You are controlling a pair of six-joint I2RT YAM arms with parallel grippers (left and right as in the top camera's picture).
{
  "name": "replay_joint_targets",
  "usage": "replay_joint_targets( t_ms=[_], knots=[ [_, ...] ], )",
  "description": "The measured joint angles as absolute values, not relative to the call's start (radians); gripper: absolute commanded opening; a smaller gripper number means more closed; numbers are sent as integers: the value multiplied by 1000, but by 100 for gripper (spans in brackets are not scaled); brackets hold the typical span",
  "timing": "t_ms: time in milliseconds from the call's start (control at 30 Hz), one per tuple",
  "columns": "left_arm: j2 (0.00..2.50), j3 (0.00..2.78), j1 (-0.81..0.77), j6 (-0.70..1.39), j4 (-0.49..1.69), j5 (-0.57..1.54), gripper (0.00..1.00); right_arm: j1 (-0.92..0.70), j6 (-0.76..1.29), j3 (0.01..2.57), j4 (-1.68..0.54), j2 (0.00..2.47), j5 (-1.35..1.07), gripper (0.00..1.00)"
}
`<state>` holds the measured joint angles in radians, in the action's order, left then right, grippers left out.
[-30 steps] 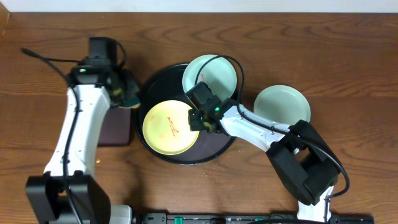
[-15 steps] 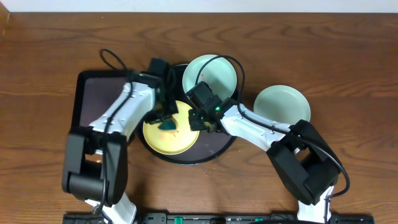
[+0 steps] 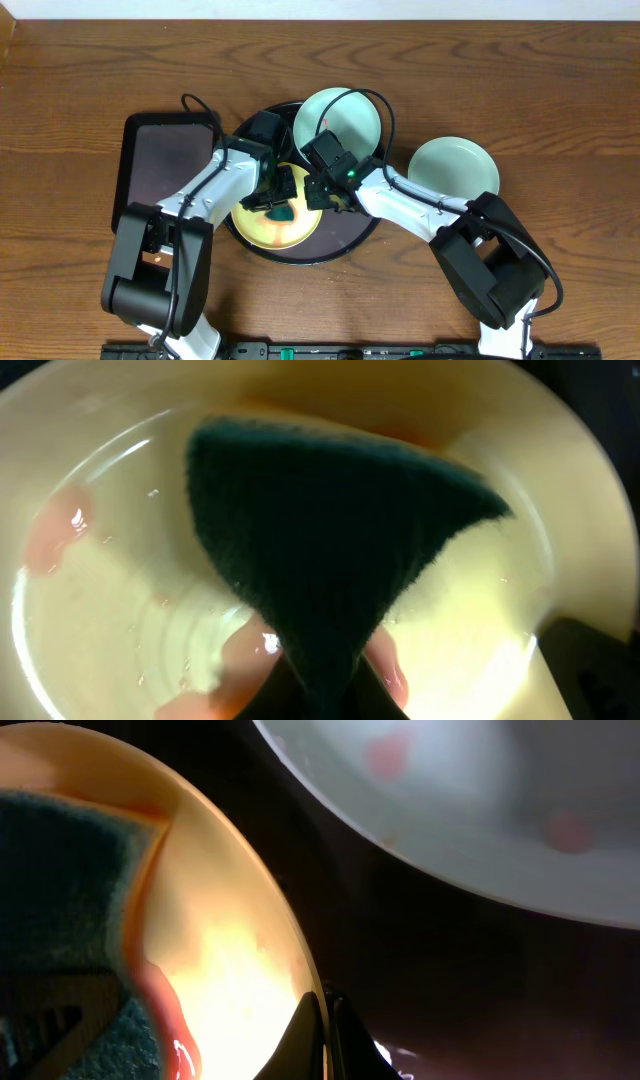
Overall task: Clean dirty plates on tray and stack at the side
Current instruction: 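Scrub the yellow plate with the sponge in the left gripper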
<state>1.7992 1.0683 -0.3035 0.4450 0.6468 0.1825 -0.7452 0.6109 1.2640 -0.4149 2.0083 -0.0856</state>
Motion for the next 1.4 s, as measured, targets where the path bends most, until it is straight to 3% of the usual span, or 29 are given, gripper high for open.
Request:
replay_joint_targets(
  t_ms=[267,633,767,933,1100,1233,1400],
  knots=[
    [1797,1044,-304,370,551,219,7,-743,611,1265,-421,2008,-85,1],
    [1790,1055,-334,614,636,23,7,-743,611,1266,-422,2008,-85,1],
    [1790,1056,-313,486,640,110,7,-743,611,1266,-422,2008,-85,1],
    [1795,1049,-299,200,674,398,7,-743,611,1267,-422,2008,-85,1],
    [1799,1038,-294,105,651,481,7,-737,611,1267,-426,2008,-96,2],
    [1799,1037,-299,133,629,435,7,-736,614,1267,-426,2008,-96,1],
    [1789,1040,-332,338,634,233,7,-736,617,1267,-420,2008,-101,1]
  ],
)
